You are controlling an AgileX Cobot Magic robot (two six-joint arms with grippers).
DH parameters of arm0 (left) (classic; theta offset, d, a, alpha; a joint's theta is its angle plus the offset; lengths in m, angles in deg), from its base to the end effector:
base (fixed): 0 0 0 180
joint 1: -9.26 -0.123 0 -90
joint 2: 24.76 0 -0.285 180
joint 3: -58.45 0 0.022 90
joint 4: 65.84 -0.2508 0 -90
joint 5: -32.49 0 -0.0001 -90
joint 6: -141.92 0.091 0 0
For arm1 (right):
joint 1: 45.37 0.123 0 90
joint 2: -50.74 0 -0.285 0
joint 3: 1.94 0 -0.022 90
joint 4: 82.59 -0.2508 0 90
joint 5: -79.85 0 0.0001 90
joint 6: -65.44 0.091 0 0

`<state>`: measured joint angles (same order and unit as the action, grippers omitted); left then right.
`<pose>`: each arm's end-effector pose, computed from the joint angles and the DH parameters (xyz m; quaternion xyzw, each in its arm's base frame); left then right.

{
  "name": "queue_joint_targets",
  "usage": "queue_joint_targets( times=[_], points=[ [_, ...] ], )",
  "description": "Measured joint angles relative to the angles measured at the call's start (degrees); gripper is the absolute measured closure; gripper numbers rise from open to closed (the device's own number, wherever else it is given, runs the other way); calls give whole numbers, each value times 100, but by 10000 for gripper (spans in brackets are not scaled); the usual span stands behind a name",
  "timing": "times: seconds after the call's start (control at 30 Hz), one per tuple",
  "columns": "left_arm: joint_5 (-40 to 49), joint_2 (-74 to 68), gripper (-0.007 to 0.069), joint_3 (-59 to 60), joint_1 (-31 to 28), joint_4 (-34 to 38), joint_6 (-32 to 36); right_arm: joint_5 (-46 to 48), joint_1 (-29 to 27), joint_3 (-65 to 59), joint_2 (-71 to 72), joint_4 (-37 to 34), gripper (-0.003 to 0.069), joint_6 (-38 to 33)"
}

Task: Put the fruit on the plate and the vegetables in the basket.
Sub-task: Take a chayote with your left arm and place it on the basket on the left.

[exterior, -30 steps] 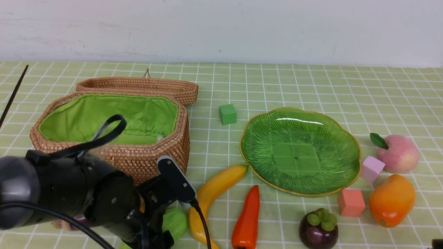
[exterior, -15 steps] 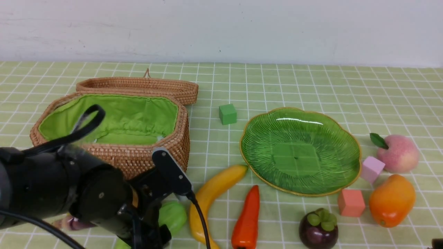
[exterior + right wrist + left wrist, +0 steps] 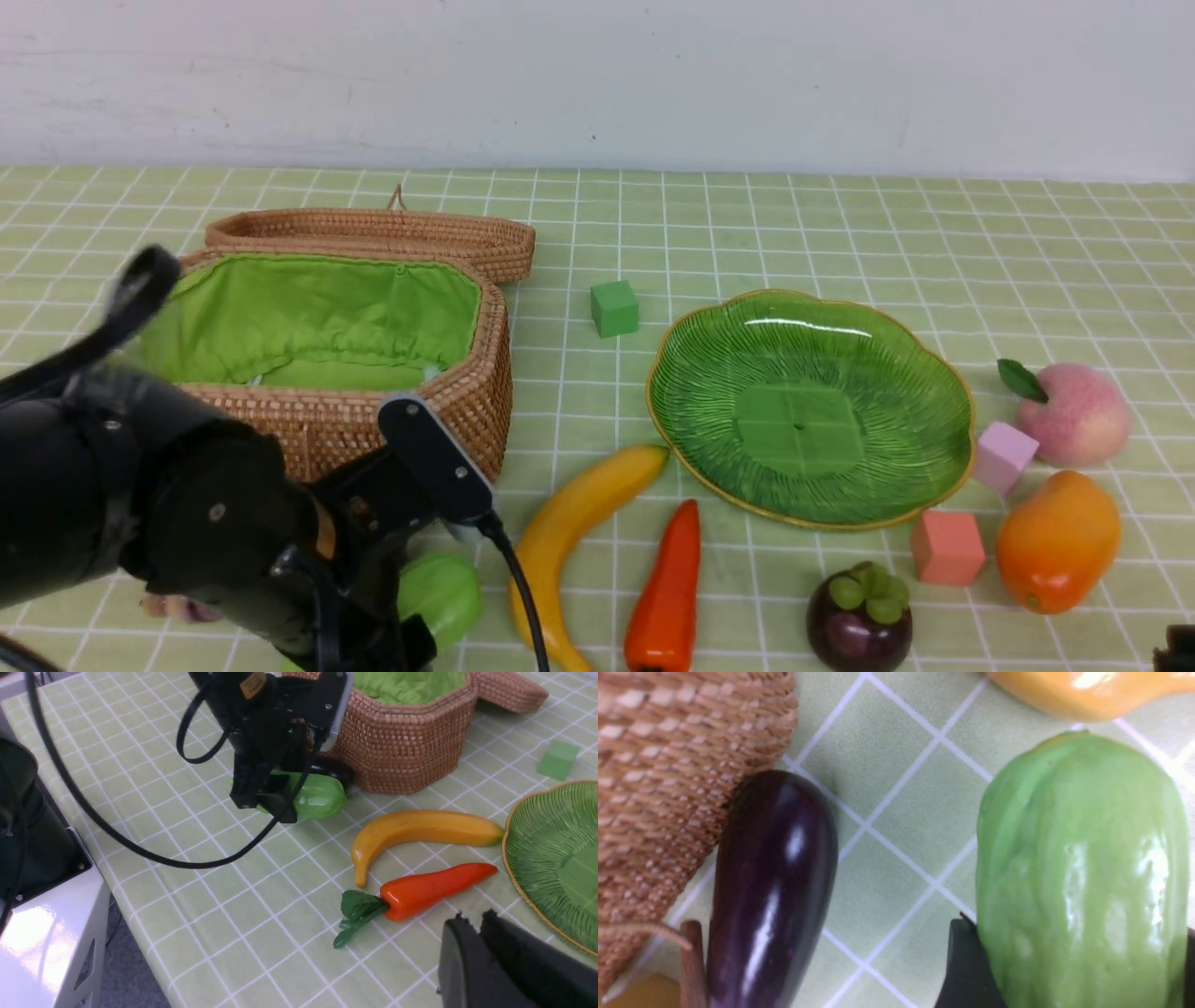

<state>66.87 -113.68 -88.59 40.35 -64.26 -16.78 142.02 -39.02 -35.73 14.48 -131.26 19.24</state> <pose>0.2183 -0.1333 0.2108 0.4234 0.8822 -0.0275 0.2041 0.0494 0.0663 0.3623 -0.3434 0.7595 0.2607 0.4870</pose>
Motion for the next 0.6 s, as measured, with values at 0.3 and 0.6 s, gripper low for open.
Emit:
queue_joint_targets(
  times=[0.3, 0.6],
  points=[
    [659, 654, 174, 0, 0, 148, 0, -250, 0, 0, 0, 0, 606, 0],
    [881, 1653, 174, 0, 0, 222, 0, -1489, 0, 0, 0, -198, 606, 0]
  ],
)
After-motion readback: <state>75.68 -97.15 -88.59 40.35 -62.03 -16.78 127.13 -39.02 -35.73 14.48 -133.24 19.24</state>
